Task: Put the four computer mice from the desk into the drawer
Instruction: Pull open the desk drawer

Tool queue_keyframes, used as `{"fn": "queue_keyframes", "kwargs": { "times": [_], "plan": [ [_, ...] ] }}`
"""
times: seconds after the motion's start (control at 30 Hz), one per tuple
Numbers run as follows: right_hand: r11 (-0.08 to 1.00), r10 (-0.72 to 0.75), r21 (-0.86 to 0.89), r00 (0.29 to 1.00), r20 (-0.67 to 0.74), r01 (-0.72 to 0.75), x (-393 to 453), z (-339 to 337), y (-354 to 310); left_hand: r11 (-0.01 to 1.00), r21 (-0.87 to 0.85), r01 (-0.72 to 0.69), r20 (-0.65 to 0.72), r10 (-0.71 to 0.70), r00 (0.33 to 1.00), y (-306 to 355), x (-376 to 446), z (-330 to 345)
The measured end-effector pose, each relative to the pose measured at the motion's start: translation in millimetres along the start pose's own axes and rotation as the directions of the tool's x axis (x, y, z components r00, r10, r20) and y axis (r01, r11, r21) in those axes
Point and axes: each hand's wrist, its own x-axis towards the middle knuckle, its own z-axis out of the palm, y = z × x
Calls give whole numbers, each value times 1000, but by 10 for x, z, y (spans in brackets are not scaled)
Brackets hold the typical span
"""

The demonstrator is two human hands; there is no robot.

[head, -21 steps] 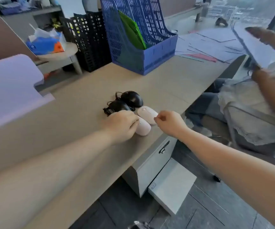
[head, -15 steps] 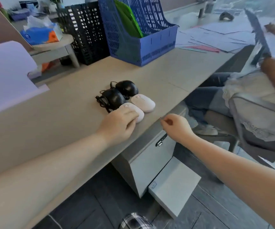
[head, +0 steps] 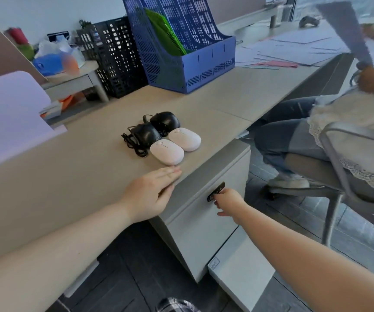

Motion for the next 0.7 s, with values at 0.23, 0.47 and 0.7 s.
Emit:
{"fn": "queue_keyframes", "kwargs": {
  "times": [0.23,0.47,0.7],
  "plan": [
    [974,104,203,995,13,-104,16,74,-1,1000,-1,4,6,-4,1000,-38,-1,17],
    [993,98,68,995,5,-99,-144,-116,135,999,30,12,13,-12,1000,-25,-12,19],
    [930,25,-366,1000,-19,-30,-519,-716,450,999,17,44,23,-45,999,-3,-10,22]
  ]
}}
